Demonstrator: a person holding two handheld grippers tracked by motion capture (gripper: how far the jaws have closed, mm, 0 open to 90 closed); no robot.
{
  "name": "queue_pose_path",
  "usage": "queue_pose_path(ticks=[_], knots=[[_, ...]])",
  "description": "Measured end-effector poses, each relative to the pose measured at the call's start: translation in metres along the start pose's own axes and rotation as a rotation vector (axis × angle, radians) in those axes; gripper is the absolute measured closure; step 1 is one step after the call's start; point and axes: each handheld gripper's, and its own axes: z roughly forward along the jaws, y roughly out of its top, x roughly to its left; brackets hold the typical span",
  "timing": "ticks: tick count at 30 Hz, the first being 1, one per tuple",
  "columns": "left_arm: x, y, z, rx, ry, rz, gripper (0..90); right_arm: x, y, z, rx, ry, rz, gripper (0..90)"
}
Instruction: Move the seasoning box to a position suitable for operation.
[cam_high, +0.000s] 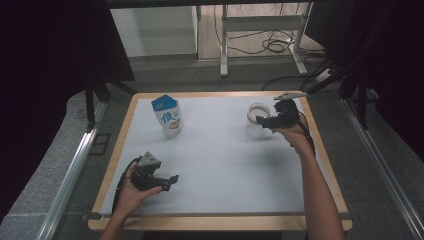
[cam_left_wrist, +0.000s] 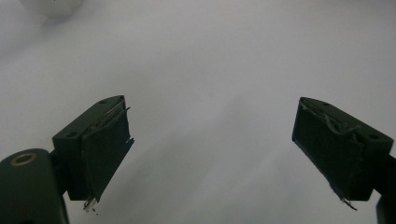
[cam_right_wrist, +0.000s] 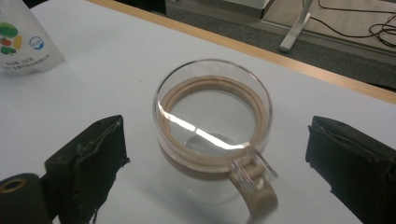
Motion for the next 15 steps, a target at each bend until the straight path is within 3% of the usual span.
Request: queue_pose_path(ticks=[15], knots=[[0.003,-0.003,0.002,0.014,0.005,0.005,11.3,-0.006,0.007,0.056,0.098,0.048,-0.020,2.7]])
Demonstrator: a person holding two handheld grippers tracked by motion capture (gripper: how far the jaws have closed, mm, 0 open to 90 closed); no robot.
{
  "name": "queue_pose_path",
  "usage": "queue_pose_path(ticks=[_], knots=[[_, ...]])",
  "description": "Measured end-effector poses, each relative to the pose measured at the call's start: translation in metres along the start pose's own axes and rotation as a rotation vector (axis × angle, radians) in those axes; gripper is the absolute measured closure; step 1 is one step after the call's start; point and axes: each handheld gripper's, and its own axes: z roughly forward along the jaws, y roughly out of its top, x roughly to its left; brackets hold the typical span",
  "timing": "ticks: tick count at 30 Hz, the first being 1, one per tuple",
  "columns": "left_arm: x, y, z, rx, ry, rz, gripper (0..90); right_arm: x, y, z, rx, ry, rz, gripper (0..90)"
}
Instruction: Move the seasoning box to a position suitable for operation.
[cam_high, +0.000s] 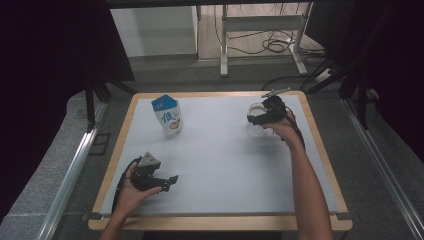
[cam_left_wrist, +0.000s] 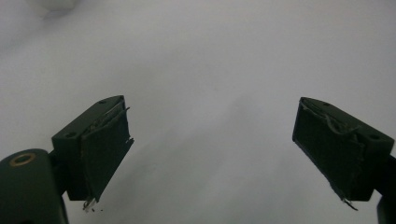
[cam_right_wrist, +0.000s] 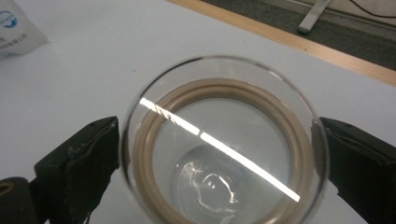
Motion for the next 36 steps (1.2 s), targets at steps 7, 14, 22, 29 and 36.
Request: queue_pose_path(ticks=[7,14,22,29,36], knots=[[0.001,-0.001,0.001,0.000,0.007,-0.001,11.1,-0.002,-0.006,0.019,0.040,0.002,-0.035,8.2],[0.001,-0.001,0.002,0.009,0.011,0.005,10.9,-0.001,-0.007,0.019,0.030,0.001,-0.040,11.5],[0.001,-0.002,0.001,0.006,0.012,0.004,10.8,0.002,-0.006,0.014,0.040,-0.028,-0.061,11.8],[0.002,-0.002,0.001,0.011,0.014,0.009,10.8,0.010,-0.003,-0.013,0.004,-0.007,-0.069,11.8],[0.001,-0.004,0.000,0.006,0.015,0.004,10.9,0.027,-0.014,-0.040,-0.004,0.016,-0.074,11.8]])
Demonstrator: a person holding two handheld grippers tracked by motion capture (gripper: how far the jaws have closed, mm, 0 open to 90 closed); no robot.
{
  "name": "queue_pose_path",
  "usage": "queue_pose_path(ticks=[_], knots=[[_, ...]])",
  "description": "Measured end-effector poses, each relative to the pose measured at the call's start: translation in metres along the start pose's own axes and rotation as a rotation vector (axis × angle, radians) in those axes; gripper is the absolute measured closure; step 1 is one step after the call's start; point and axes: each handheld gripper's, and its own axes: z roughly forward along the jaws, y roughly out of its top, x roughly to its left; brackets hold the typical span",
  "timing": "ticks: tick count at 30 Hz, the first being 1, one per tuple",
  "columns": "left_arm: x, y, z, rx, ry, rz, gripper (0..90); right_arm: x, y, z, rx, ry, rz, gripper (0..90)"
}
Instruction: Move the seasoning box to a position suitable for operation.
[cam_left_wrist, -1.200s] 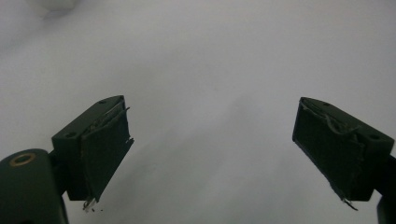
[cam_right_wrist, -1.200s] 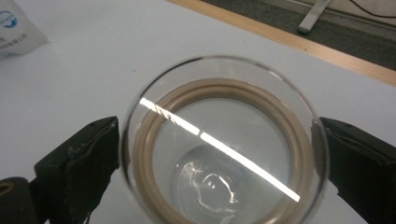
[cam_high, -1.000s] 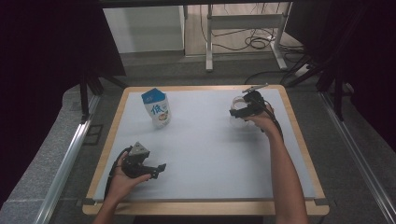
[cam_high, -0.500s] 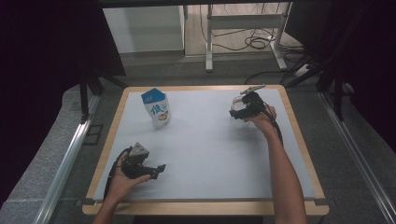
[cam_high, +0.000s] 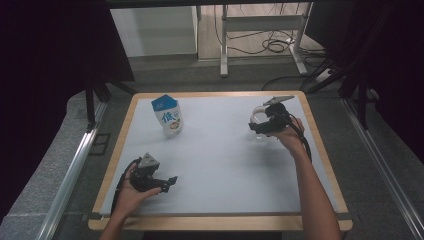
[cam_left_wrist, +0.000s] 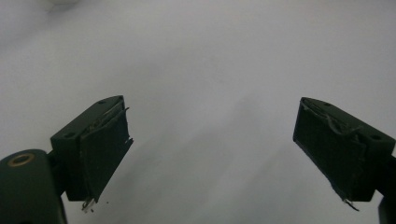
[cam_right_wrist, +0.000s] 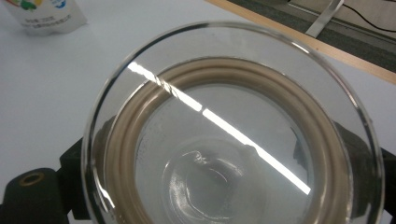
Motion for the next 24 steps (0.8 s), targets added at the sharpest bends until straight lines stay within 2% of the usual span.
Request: queue_pose_path(ticks=[9,13,18,24], knots=[[0.000,0.000,0.001,-0.003,0.004,0.001,11.0,0.016,-0.023,-0.029,0.002,-0.024,0.004,11.8],[-0.002,0.000,0.003,-0.001,0.002,0.000,11.0,0.022,-0.033,-0.040,0.000,-0.016,0.004,11.8],[-0.004,0.000,0.004,0.007,0.000,0.005,11.0,0.033,-0.048,-0.051,-0.004,0.012,0.001,11.8],[-0.004,0.000,0.003,0.000,0.005,0.001,11.0,0.051,-0.065,-0.055,0.000,0.062,-0.016,11.8]])
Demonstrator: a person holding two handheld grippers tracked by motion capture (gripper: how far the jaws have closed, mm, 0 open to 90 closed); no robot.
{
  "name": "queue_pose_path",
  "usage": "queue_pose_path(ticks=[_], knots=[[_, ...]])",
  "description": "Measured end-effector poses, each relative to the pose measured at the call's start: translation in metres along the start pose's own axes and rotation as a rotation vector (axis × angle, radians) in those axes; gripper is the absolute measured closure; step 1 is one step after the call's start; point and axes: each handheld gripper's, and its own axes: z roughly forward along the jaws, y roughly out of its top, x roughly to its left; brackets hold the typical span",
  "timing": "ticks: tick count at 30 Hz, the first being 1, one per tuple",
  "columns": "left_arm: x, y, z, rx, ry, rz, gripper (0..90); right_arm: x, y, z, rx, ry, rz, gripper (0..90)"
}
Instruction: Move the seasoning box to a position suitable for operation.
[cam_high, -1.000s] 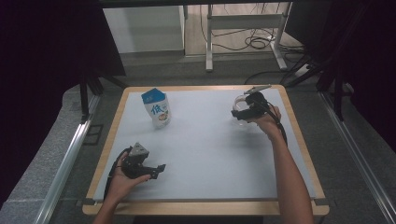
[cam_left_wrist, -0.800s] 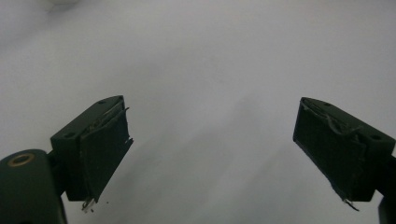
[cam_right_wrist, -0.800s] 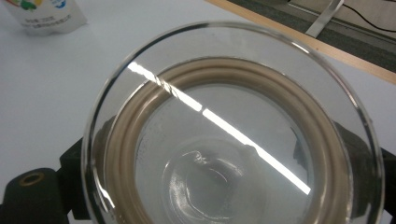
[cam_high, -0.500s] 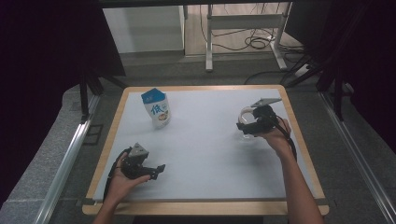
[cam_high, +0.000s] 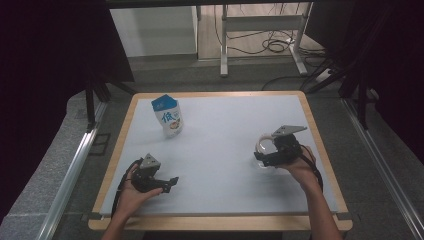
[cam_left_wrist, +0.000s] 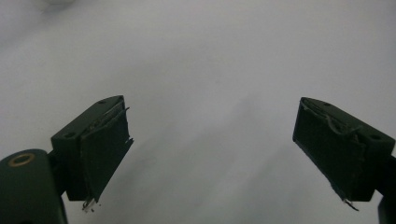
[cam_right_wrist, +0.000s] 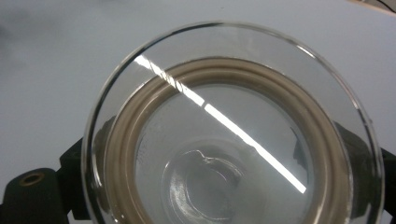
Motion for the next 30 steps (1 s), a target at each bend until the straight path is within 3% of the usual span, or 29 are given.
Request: queue_pose_path(ticks=[7,11,17,23,25,26,30], knots=[[0.000,0.000,-0.001,-0.003,0.000,-0.003,11.0,0.019,-0.016,0.004,0.026,0.013,-0.032,11.8],[0.000,0.000,0.000,-0.003,-0.002,-0.002,11.0,0.022,-0.019,0.009,0.053,0.027,-0.046,11.7],[-0.001,0.000,0.000,0.001,-0.001,0.002,11.0,0.025,-0.017,0.011,0.059,0.006,-0.036,11.5],[-0.005,-0.001,0.002,0.007,-0.005,0.016,10.8,0.030,-0.020,0.006,-0.002,-0.053,-0.039,5.0],[-0.006,-0.001,0.002,0.009,-0.007,0.019,10.8,0.031,-0.018,-0.005,-0.058,-0.043,-0.024,4.8],[-0.006,-0.001,0.001,0.004,-0.008,0.018,10.7,0.031,-0.017,-0.017,-0.114,-0.034,-0.008,4.9],[-0.004,-0.001,0.000,0.004,-0.005,0.017,10.7,0.028,-0.020,-0.038,-0.204,-0.028,0.021,12.5]])
